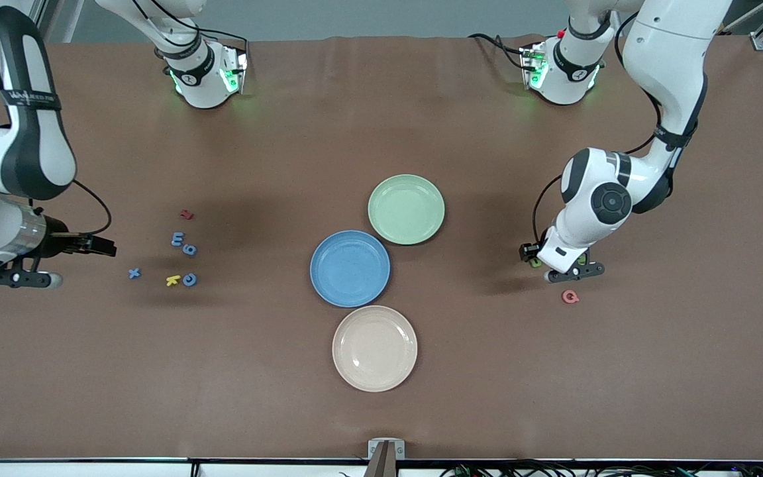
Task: Sort letters by color into matching plates
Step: 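Grasp the green n with the left gripper while the right gripper reaches letters, then carry the green n to the green plate while the right gripper grasps x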
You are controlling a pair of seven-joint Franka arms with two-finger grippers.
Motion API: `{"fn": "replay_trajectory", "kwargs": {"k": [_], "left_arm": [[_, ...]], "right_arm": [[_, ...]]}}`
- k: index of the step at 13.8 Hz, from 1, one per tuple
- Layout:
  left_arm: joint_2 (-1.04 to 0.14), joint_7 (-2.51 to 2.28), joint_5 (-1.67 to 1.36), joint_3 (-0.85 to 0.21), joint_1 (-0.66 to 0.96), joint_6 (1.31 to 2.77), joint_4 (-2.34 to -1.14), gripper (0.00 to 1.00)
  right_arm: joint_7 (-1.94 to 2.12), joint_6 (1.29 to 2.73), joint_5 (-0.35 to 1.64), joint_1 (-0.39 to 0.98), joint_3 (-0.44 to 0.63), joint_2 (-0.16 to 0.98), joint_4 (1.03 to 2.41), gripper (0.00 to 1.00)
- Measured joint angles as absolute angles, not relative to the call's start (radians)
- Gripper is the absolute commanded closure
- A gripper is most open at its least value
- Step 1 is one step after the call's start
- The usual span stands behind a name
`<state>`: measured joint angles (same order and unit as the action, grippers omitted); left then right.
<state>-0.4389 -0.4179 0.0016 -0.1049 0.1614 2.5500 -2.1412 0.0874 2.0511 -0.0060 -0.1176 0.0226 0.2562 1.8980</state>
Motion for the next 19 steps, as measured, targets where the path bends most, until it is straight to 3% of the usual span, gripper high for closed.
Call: {"fn": "replay_trajectory", "kwargs": {"k": [4, 8, 13, 17, 19], "left_arm": [[-0.471, -0.418, 0.002, -0.102, 0.159, 2.561, -2.139, 0.51], [-0.48, -0.419, 0.002, -0.101, 0.156, 2.562, -2.127, 0.59], [-0.482, -0.419, 0.002, -0.099, 0.154, 2.562, -2.115, 0.73], [-0.486, -0.42, 0.002, -0.099, 0.154, 2.562, -2.114, 0.73], [-0.486, -0.42, 0.002, -0.099, 0.154, 2.562, -2.114, 0.87]], "right_arm": [[0.159, 2.244, -0.008, -0.155, 0.025, 0.268, 2.051, 0.0], [0.213, 2.369, -0.009, -0.173, 0.025, 0.354, 2.089, 0.02], [0.264, 2.431, -0.009, -0.193, 0.025, 0.444, 2.059, 0.23], [0.269, 2.478, -0.009, -0.193, 0.023, 0.501, 2.04, 0.34], [0.271, 2.482, -0.009, -0.193, 0.022, 0.512, 2.036, 0.37]]}}
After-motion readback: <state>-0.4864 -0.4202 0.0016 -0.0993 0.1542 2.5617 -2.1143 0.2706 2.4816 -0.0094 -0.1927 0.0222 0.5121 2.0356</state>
